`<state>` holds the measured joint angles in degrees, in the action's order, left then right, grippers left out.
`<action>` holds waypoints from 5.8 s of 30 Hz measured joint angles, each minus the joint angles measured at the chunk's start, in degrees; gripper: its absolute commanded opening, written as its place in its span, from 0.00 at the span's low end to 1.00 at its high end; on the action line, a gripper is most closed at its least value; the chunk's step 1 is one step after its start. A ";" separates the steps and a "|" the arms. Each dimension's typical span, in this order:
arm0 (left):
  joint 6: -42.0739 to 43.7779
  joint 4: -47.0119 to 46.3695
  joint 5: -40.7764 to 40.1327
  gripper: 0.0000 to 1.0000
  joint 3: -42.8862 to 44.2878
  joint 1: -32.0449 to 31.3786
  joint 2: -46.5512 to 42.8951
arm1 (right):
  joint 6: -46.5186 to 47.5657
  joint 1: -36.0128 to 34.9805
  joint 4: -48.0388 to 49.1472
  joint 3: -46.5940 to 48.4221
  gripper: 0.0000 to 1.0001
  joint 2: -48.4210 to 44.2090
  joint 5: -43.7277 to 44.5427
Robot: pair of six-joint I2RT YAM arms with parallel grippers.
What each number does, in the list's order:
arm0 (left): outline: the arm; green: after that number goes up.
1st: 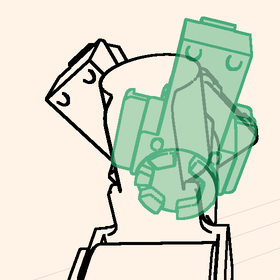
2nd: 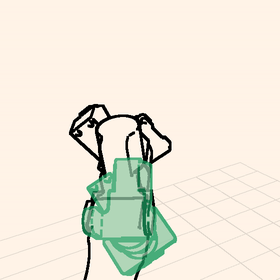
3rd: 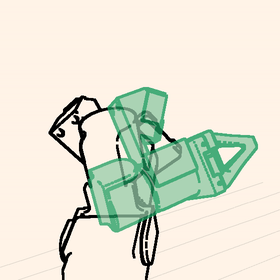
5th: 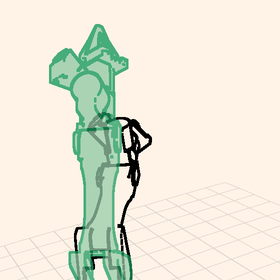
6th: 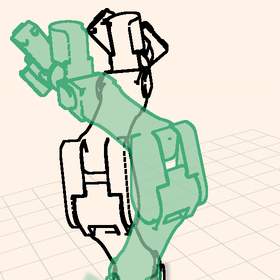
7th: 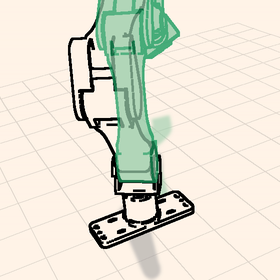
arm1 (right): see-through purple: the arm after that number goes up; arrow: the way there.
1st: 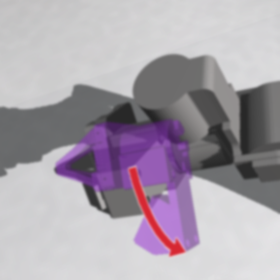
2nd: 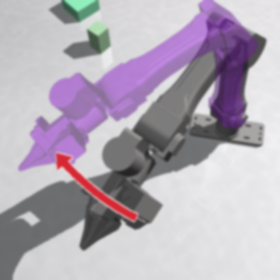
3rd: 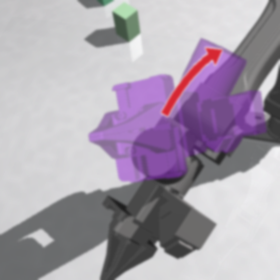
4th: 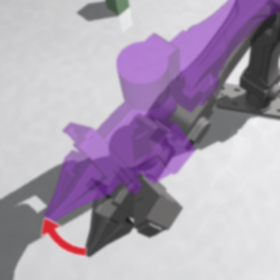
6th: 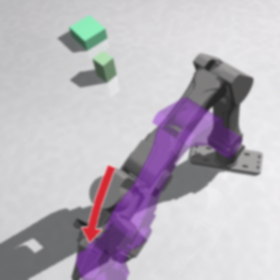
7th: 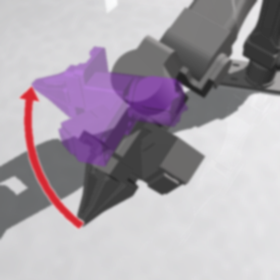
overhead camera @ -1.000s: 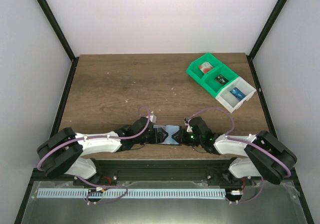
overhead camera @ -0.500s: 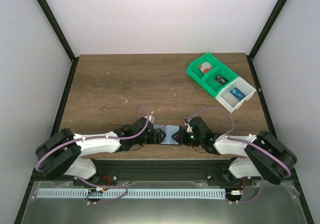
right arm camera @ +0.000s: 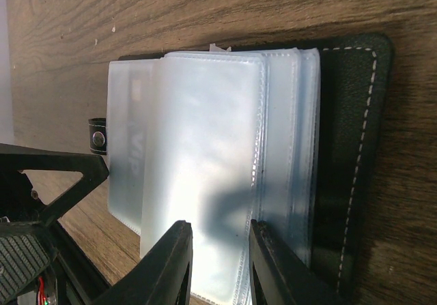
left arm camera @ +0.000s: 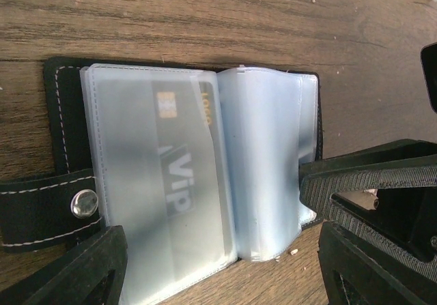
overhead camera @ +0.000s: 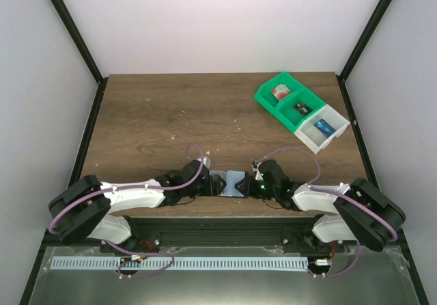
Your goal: Take the credit cards out of the card holder
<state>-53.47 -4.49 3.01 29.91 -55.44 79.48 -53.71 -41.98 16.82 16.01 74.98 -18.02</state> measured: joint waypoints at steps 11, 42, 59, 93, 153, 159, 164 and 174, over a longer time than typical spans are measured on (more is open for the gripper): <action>0.11 0.35 -0.04 0.79 0.00 0.00 0.02 | -0.02 0.00 0.13 0.00 0.26 0.09 -0.04; -3.91 -12.66 6.88 0.79 -0.02 -0.11 6.97 | -0.17 0.00 2.58 -0.02 0.25 1.75 -1.14; -7.63 -19.52 9.35 0.79 -1.27 -0.13 4.76 | -0.59 0.00 -0.76 -0.11 0.33 -1.05 -0.83; -5.03 -13.97 10.25 0.91 -7.96 6.19 -7.13 | -4.87 -3.98 -0.68 7.06 0.01 8.39 0.52; -4.61 -18.05 11.37 0.90 -1.88 2.36 3.34 | -5.09 -3.98 5.01 1.33 0.07 3.32 1.81; -5.33 -21.18 12.70 0.90 -1.49 1.86 5.44 | -5.90 -3.98 3.69 -2.27 0.12 -4.68 5.77; -5.49 -22.82 13.88 0.90 1.40 1.25 7.56 | -6.73 -4.00 0.00 -4.92 0.19 -14.80 10.62; -4.55 -22.99 13.99 0.91 2.89 1.03 8.74 | -7.21 -4.04 -8.57 -7.69 0.23 -34.67 18.32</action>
<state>-58.02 -27.49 16.99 32.80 -54.41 88.23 -60.93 -46.02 8.25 8.32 40.32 0.30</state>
